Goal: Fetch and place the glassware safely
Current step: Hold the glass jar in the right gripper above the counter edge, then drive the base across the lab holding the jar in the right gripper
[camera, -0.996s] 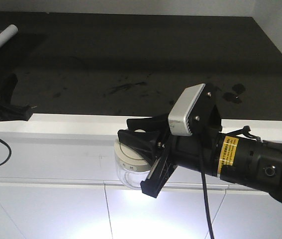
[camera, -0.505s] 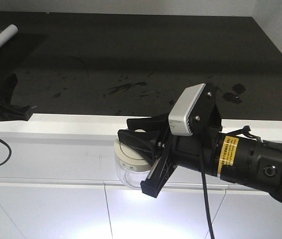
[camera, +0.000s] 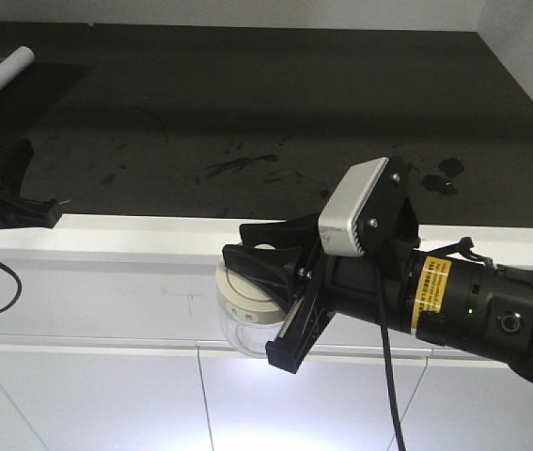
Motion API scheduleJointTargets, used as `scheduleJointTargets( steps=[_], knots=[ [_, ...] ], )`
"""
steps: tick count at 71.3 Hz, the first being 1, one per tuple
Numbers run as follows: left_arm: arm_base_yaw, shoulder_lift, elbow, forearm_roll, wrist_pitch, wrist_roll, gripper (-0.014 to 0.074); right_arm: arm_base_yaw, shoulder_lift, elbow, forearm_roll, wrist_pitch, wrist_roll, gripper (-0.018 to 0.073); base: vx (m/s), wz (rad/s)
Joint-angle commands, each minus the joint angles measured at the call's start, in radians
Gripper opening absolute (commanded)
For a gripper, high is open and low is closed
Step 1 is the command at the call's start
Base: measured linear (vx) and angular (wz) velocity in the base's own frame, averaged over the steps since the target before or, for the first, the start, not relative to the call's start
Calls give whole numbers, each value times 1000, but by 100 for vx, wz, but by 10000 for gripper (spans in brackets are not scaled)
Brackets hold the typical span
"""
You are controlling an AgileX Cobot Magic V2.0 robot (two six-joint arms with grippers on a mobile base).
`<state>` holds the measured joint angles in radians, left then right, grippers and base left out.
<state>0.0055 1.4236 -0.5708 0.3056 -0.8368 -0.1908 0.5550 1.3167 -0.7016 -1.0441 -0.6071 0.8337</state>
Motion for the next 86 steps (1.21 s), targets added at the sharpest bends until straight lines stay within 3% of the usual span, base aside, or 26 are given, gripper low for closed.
scheduleJointTargets(
  steps=[1,47,86],
  knots=[
    [-1,-32,-20,-19,-72,-3,3,-1,-38,-30,45,-64,-11,0,0,0],
    [-1,-32,-20,-19,-71,-3,3,-1,-38,-30,45,-61,-11,0,-3,10],
    [-1,-32,-20,-19,-71,-3,3,-1,-38,-30,45,-60,-11,0,-10,44]
  ],
)
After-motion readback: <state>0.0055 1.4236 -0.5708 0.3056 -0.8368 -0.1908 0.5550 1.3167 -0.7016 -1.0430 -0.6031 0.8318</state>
